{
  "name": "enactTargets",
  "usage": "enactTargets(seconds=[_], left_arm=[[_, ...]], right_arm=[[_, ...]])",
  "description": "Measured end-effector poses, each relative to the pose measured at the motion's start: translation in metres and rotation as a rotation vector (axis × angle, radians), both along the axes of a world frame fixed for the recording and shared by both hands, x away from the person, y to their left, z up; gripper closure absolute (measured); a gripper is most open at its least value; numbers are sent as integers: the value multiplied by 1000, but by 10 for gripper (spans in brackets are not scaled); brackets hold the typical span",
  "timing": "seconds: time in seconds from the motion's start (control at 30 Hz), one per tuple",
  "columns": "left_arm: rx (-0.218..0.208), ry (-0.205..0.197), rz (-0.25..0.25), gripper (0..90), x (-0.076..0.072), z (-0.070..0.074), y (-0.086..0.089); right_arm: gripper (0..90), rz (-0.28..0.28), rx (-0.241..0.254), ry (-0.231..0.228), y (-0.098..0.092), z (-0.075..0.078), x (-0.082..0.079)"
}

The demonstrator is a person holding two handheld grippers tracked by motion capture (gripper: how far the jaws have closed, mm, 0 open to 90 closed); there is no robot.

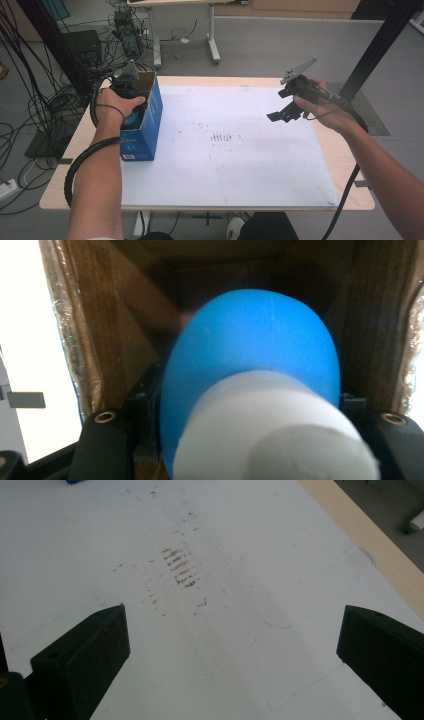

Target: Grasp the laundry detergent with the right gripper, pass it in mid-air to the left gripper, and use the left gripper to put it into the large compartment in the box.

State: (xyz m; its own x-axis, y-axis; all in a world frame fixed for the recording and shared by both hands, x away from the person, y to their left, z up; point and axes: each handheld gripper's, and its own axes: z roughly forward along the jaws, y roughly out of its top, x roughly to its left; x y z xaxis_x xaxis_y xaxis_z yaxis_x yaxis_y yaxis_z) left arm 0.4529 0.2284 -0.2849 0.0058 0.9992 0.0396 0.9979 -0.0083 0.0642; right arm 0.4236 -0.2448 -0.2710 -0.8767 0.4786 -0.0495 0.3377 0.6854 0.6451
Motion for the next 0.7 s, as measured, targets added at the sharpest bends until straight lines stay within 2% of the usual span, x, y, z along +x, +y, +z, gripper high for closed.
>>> enactTargets(seconds=[0.7], left_arm=[[3, 3, 1, 356, 0, 0, -1]], right_arm=[[4, -6, 0, -1, 0, -1, 2]])
